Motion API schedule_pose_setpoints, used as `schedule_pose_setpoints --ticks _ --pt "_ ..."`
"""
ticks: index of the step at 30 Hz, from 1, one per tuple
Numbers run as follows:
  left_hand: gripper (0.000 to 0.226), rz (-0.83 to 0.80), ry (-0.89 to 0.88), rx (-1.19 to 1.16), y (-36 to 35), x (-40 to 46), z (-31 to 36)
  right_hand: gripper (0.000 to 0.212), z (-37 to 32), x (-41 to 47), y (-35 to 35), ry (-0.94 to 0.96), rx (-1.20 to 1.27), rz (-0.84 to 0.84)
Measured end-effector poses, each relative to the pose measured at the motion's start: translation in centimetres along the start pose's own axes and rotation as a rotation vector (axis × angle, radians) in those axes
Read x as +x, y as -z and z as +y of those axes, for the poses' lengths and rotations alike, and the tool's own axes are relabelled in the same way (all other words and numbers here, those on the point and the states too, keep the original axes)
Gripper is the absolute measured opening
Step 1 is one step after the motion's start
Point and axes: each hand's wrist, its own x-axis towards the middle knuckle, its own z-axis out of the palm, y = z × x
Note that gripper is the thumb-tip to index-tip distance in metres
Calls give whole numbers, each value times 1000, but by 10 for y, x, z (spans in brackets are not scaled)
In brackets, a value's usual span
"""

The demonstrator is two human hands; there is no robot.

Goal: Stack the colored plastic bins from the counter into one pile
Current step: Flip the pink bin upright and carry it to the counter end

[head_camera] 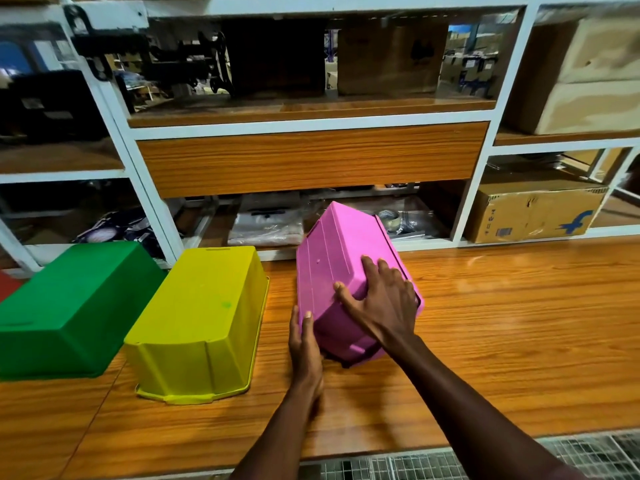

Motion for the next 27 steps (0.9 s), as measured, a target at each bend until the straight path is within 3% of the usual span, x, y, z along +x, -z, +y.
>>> schedule_pose_setpoints --ticks 2,8,12,18,23,27 --pt "40 -10 -3 32 -1 -11 16 96 -5 -3 1 16 -39 -13" --pt "40 -85 -148 433 13 9 53 93 -21 -13 5 45 -105 -52" --pt "42 -150 -223 406 -11 19 112 92 -30 -17 4 69 -115 -53" --pt "66 -383 -22 488 -55 25 168 95 -38 -21 -2 110 -154 -38" --pt "73 -353 -15 531 -63 42 155 96 -38 -25 -11 173 -156 26" --pt "73 -285 -37 507 -65 47 142 83 -33 -26 -7 251 -104 104"
